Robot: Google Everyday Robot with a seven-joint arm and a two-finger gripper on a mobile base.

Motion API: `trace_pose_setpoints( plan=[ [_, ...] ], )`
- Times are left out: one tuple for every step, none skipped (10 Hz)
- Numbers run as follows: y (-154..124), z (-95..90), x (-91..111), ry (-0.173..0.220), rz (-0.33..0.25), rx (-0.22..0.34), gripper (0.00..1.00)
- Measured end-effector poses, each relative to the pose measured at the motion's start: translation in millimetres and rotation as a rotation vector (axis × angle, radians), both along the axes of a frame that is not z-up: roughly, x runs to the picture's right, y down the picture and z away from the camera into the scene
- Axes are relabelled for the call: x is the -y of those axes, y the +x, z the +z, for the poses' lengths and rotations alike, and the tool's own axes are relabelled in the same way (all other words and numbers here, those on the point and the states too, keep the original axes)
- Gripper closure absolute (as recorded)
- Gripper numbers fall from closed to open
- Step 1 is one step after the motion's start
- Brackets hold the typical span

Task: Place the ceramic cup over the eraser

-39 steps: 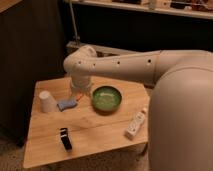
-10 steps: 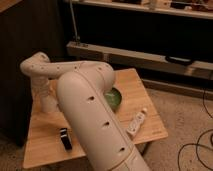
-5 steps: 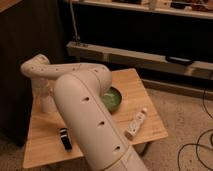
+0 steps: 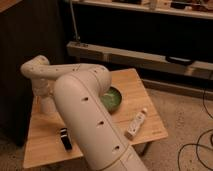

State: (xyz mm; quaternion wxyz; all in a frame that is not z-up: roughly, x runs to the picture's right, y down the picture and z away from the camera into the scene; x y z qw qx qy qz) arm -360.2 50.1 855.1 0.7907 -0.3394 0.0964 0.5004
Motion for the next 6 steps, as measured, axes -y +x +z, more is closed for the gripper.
trace_pose_setpoints(
  plan=[
    [5.4,-8.7,4.9,-0.001,0.009,0.006,0.95],
    [13.1,-24.0,15.7,0.007,0.020,0.014,1.00],
    [21.3,-39.4,25.5,0.015,0.024,0.014,1.00],
    [27.4,-52.8,34.9,0.027,0.025,0.014,1.00],
    [41.4,-88.2,52.4,0.044,0.023,0.023,1.00],
    [53.8,-106.2,60.0,0.054,0.019,0.029,1.00]
  ],
)
